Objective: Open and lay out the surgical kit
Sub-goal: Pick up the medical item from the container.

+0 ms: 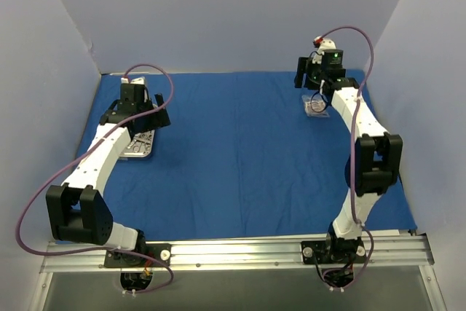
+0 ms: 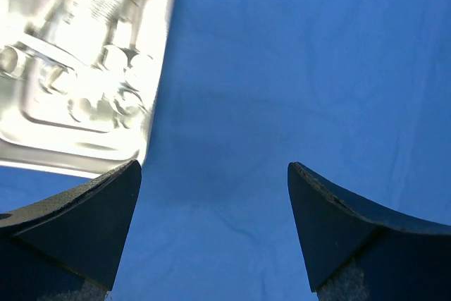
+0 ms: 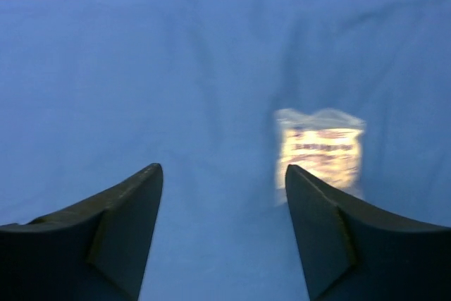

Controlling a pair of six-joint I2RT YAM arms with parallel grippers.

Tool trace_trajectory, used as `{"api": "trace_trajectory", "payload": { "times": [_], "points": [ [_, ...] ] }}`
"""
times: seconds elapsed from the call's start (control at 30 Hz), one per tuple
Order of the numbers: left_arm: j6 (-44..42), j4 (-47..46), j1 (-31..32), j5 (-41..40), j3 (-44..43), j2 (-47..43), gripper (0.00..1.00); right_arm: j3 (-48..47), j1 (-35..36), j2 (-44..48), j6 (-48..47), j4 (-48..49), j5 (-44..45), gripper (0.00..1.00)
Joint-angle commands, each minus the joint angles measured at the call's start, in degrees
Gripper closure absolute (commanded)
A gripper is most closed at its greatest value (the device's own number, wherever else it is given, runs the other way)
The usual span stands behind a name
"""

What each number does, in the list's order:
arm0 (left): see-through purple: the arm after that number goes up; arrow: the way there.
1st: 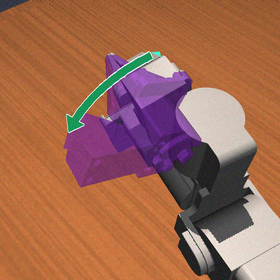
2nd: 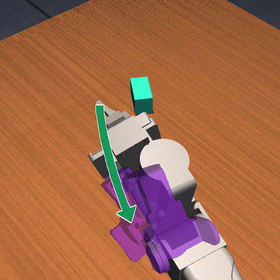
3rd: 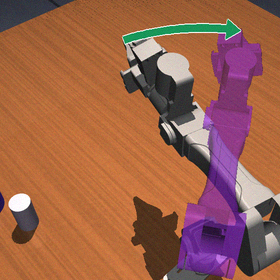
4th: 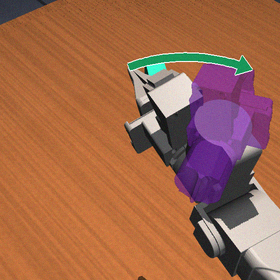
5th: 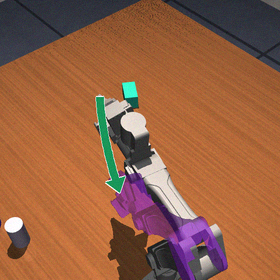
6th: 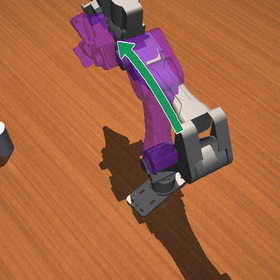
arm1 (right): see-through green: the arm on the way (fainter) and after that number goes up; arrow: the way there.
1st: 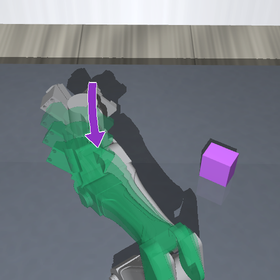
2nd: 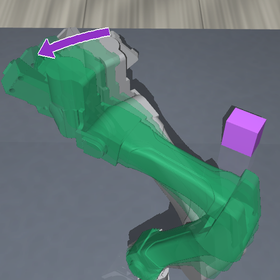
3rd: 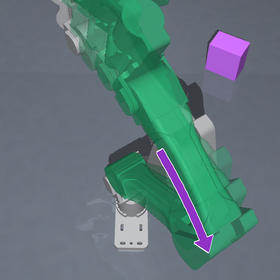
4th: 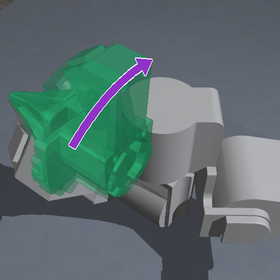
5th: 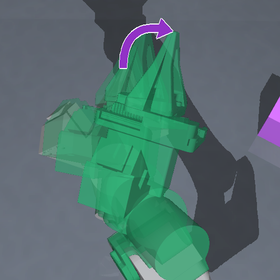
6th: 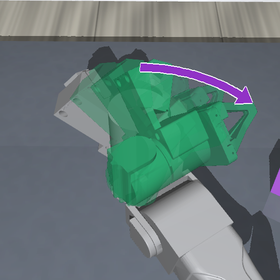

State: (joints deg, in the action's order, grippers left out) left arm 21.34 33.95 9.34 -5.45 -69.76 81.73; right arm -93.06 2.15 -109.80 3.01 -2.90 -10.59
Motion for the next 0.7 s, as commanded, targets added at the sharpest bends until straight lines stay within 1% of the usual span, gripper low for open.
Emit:
{"api": "trace_trajectory", "payload": {
  "times": [0.0, 0.03, 0.07, 0.13, 0.17, 0.23, 0.27, 0.3, 0.37, 0.4, 0.53, 0.63, 0.67],
  "points": [
    [-2.0, -0.38, -4.23, 0.35, -4.86, 3.24, 0.06, 3.66, 4.16, 7.74, 4.54, -2.37, 1.97, 0.33],
    [-2.62, -0.64, -5.46, 0.62, -5.56, 4.13, 0.06, 5.41, 5.22, 10.28, 4.9, -2.64, 1.98, 0.32],
    [-3.14, -0.91, -7.48, 0.62, -6.96, 5.01, 0.05, 6.47, 7.58, 11.7, 5.08, -2.73, 1.98, 0.28],
    [-4.38, -1.08, -8.99, 0.53, -8.55, 8.69, 0.05, 9.89, 10.23, 15.82, 5.87, -2.64, 2.77, 0.24],
    [-5.16, -1.61, -11.43, 0.53, -9.77, 9.92, 0.02, 10.87, 13.02, 17.06, 6.05, -2.73, 2.85, 0.24],
    [-5.87, -2.05, -12.42, 0.71, -11.01, 13.88, 0.0, 12.8, 15.94, 20.74, 6.49, -3.34, 3.82, 0.24],
    [-6.48, -2.92, -12.68, 0.53, -11.62, 15.11, 0.02, 14.64, 17.52, 21.9, 6.49, -3.78, 4.34, 0.23],
    [-7.62, -3.45, -12.77, 0.01, -12.76, 17.38, 0.07, 15.7, 19.88, 23.04, 6.75, -3.96, 5.13, 0.24],
    [-9.12, -5.46, -12.77, -0.44, -13.82, 19.59, 0.09, 19.64, 21.92, 26.47, 8.76, -3.17, 5.41, 0.24],
    [-10.78, -6.0, -12.86, -0.52, -14.35, 21.61, 0.12, 21.06, 23.15, 27.61, 9.47, -2.56, 4.8, 0.24],
    [-15.27, -7.76, -12.68, -1.57, -17.6, 25.75, 0.19, 25.81, 25.96, 32.27, 12.46, -1.24, 3.65, 0.24],
    [-17.73, -8.38, -12.68, -3.33, -19.0, 28.39, 0.32, 28.62, 27.11, 33.94, 13.95, -1.15, 3.3, 0.24],
    [-18.09, -8.12, -12.68, -4.21, -19.36, 29.09, 0.33, 29.33, 27.29, 34.21, 14.13, -1.15, 3.29, 0.24]
  ]
}}
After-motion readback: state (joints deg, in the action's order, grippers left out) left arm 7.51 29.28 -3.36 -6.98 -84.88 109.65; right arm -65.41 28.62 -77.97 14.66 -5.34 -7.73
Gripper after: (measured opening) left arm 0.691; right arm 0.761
